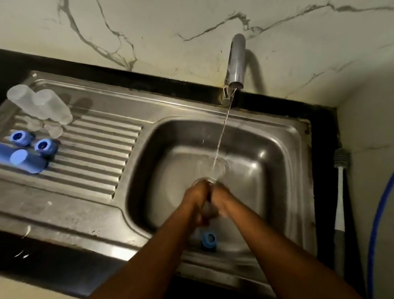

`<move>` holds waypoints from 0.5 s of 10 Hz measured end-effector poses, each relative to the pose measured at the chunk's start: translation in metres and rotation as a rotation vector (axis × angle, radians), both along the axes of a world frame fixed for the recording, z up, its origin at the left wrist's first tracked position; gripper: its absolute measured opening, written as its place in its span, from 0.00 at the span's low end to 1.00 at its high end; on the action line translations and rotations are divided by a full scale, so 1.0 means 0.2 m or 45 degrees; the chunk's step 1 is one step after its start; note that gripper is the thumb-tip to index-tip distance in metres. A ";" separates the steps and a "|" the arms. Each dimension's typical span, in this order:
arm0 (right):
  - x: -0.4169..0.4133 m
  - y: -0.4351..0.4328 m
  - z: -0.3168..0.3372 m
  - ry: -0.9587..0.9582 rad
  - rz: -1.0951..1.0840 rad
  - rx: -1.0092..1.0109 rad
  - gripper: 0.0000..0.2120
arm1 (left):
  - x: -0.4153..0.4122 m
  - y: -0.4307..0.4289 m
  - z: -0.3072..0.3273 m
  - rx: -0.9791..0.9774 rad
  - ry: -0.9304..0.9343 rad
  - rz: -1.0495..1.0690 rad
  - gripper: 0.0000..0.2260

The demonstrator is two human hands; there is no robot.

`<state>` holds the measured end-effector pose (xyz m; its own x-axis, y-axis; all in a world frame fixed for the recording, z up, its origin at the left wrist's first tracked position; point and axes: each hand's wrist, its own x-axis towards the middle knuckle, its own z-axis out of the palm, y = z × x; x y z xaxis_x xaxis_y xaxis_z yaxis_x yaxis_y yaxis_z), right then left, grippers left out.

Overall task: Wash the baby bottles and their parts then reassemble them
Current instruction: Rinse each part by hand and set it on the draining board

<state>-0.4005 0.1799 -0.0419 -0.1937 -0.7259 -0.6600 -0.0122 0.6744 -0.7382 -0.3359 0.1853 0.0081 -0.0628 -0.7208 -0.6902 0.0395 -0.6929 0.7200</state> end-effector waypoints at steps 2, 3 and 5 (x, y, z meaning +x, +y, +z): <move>-0.03 -0.01 0.11 0.134 0.197 -0.012 0.10 | -0.01 0.09 0.09 0.031 -0.088 0.225 0.23; -0.03 -0.11 0.50 0.138 0.330 -0.538 0.21 | 0.02 0.07 0.41 -0.592 -0.065 0.262 0.18; -0.02 -0.03 0.57 0.299 0.024 -1.293 0.25 | 0.03 0.04 0.32 -1.365 -0.137 0.096 0.23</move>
<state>-0.4040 0.1731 0.0728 -0.2208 -0.9227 0.3161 -0.2331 -0.2648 -0.9357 -0.3307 0.1940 0.0716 0.0305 -0.9524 0.3034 -0.0436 0.3020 0.9523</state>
